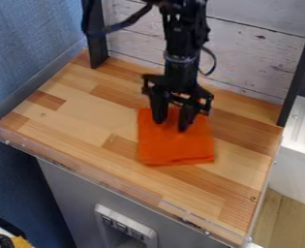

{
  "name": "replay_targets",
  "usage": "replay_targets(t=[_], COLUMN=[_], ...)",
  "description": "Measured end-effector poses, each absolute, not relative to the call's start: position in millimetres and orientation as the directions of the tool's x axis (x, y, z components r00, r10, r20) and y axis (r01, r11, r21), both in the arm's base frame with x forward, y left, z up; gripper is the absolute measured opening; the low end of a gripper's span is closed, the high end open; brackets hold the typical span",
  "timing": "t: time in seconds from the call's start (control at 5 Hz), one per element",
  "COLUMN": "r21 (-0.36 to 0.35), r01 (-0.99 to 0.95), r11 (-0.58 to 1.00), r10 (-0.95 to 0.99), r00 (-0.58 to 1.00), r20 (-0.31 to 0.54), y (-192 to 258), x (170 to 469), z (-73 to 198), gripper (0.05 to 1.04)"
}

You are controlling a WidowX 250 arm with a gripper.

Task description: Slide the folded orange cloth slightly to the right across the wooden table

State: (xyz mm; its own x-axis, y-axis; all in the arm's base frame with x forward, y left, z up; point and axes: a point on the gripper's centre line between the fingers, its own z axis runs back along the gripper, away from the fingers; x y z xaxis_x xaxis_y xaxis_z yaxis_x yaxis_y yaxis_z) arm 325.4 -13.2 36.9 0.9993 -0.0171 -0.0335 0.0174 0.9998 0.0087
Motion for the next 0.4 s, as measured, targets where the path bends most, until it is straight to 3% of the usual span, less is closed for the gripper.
replay_targets(t=[0.2,0.4], r21=[0.009,0.009], r01=[0.031,0.025], r11=[0.999,1.0], r10=[-0.031,-0.025], r00=[0.999,1.0], r20=[-0.008,0.016], y=[-13.6,-14.0], x=[338.6,349.6], z=[52.4,65.4], gripper=[0.995,1.001])
